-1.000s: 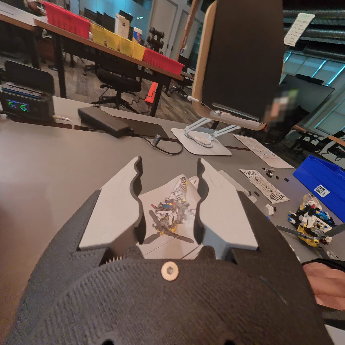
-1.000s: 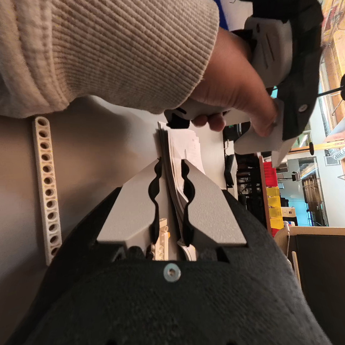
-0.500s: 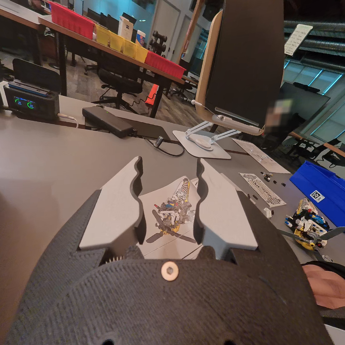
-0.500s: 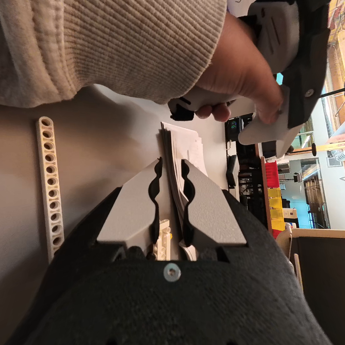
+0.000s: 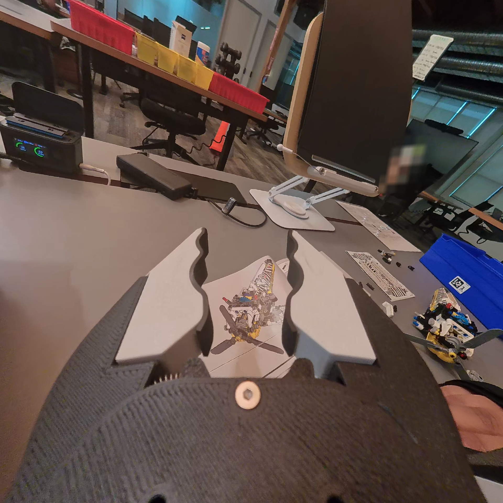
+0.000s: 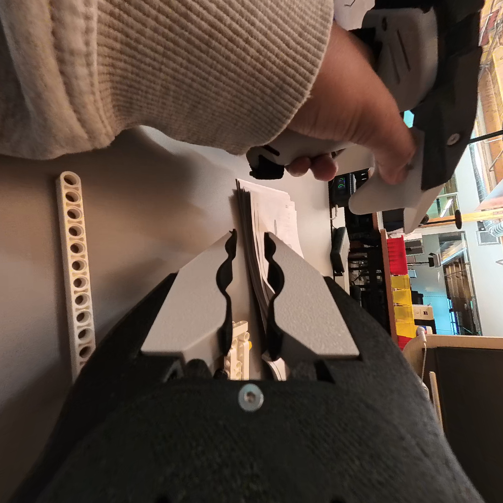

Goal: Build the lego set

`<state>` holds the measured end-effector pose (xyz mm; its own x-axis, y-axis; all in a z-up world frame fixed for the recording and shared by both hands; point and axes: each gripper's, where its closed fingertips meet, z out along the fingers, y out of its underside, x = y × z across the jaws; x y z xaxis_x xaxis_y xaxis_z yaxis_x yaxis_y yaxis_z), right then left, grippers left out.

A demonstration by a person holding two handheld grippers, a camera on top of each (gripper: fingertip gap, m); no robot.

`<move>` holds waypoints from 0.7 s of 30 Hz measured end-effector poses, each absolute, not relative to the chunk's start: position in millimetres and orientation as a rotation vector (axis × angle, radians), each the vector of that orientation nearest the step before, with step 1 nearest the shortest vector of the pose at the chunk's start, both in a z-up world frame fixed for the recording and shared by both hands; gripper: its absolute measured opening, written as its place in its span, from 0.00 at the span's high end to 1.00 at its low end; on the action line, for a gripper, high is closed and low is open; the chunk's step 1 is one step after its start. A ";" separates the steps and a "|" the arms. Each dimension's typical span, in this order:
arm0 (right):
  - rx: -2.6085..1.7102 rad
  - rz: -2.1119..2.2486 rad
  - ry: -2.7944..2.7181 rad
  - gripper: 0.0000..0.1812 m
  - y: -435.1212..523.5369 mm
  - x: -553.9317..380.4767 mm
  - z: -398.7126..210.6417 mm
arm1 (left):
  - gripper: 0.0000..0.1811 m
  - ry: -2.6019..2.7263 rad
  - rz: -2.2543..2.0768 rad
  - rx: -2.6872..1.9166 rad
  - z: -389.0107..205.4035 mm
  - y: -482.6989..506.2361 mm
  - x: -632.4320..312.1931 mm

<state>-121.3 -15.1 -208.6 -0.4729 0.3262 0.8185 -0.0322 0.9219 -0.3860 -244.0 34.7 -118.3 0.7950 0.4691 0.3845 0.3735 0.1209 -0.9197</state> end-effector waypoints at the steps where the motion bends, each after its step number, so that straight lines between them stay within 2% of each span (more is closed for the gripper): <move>1: -0.211 0.427 -2.026 0.90 -15.1 -121.3 -208.7 | 0.69 -0.715 0.079 -1.490 -118.7 35.0 -243.9; 21: -0.206 0.422 -2.030 0.89 -16.8 -122.2 -209.9 | 0.69 -0.712 0.075 -1.492 -119.0 36.1 -243.1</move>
